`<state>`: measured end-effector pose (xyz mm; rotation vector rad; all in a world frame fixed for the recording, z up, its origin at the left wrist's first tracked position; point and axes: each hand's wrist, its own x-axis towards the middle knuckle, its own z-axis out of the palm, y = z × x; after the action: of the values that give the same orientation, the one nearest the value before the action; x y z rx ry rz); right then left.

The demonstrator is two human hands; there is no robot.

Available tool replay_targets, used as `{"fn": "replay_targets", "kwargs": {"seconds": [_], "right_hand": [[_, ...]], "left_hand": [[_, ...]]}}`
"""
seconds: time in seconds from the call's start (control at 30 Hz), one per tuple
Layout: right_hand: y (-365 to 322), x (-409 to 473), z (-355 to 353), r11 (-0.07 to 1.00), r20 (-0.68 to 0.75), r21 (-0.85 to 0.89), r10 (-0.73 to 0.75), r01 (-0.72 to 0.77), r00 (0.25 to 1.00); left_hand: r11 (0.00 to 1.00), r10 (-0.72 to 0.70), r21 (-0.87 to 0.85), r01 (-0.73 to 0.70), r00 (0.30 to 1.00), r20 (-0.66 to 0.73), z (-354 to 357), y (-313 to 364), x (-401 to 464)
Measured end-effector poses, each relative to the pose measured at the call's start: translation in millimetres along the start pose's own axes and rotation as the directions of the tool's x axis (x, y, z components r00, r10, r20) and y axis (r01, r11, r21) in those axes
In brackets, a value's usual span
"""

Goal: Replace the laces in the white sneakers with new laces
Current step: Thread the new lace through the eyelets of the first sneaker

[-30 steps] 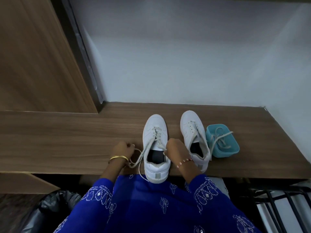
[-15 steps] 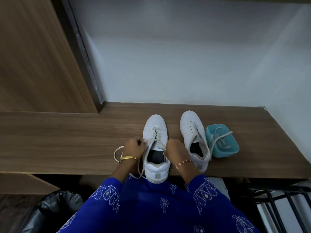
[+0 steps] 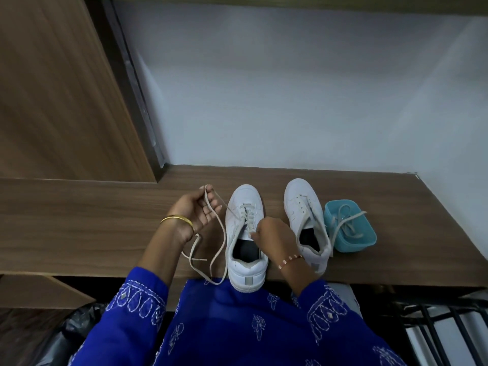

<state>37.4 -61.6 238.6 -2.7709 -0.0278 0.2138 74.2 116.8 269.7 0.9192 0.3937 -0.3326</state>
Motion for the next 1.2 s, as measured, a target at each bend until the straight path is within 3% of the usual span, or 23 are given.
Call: {"fn": "replay_targets", "kwargs": {"seconds": [0.07,0.17,0.27,0.4,0.5,0.6,0.63,0.67,0.7,0.73,0.77,0.83,0.9,0.97,1.07,1.2], "right_hand": [[-12,-3,-3,0.98,-0.024,0.185,-0.068,0.071,0.997],[-31,-7,0,0.864,0.121,0.495,-0.171,0.09,0.978],[-36,-8,4,0.778,0.161,0.626,-0.203,0.059,0.966],[-27,-6,-10,0.626,0.206,0.774,-0.113,-0.091,0.972],[-18,-3,-27,0.458,0.177,0.878,-0.046,-0.137,0.983],[-12,2,-41,0.344,0.139,0.93,0.005,-0.132,0.99],[-12,2,-45,0.344,0.145,0.928,0.012,-0.14,0.989],[-13,3,-47,0.373,0.149,0.917,0.013,-0.143,0.989],[-15,2,-48,0.435,0.14,0.891,0.013,-0.132,0.99],[-18,2,-47,0.518,0.116,0.849,0.012,-0.105,0.993],[-21,2,-44,0.597,0.08,0.8,0.005,-0.067,0.997],[-28,0,-35,0.705,0.004,0.71,-0.008,0.003,1.0],[-34,-4,-28,0.767,-0.069,0.638,-0.026,0.064,0.997],[-37,-7,-26,0.819,-0.161,0.559,-0.042,0.126,0.986],[-37,-10,-25,0.878,-0.259,0.453,-0.035,0.153,0.965],[-30,-11,-17,0.877,-0.281,0.449,-0.041,0.169,0.959]], "left_hand": [[0.988,-0.037,-0.148,0.039,0.999,0.017,7,1,-2],[0.961,-0.073,-0.268,0.075,0.997,0.015,15,-1,-3],[0.955,-0.069,-0.291,0.059,0.997,-0.026,16,-1,-3],[0.961,-0.078,-0.274,0.049,0.992,-0.097,3,4,0],[0.99,-0.051,-0.136,0.026,0.981,-0.186,-9,1,3],[0.977,0.087,0.213,-0.035,0.967,-0.238,-15,-12,6],[0.908,0.174,0.416,-0.051,0.949,-0.261,-17,-16,9],[0.771,0.271,0.636,-0.042,0.924,-0.268,-17,-18,11],[0.572,0.362,0.82,-0.009,0.9,-0.242,-16,-21,11],[0.369,0.434,0.929,0.015,0.881,-0.187,-13,-24,9],[0.264,0.478,0.964,0.009,0.867,-0.139,-7,-28,5],[0.264,0.548,0.954,-0.14,0.836,-0.028,6,-36,-6],[0.368,0.582,0.852,-0.371,0.807,0.1,20,-44,-17],[0.436,0.556,0.762,-0.478,0.809,0.189,27,-51,-21],[0.429,0.527,0.76,-0.488,0.819,0.228,28,-56,-18],[0.278,0.548,0.854,-0.439,0.803,0.234,22,-58,-13]]}}
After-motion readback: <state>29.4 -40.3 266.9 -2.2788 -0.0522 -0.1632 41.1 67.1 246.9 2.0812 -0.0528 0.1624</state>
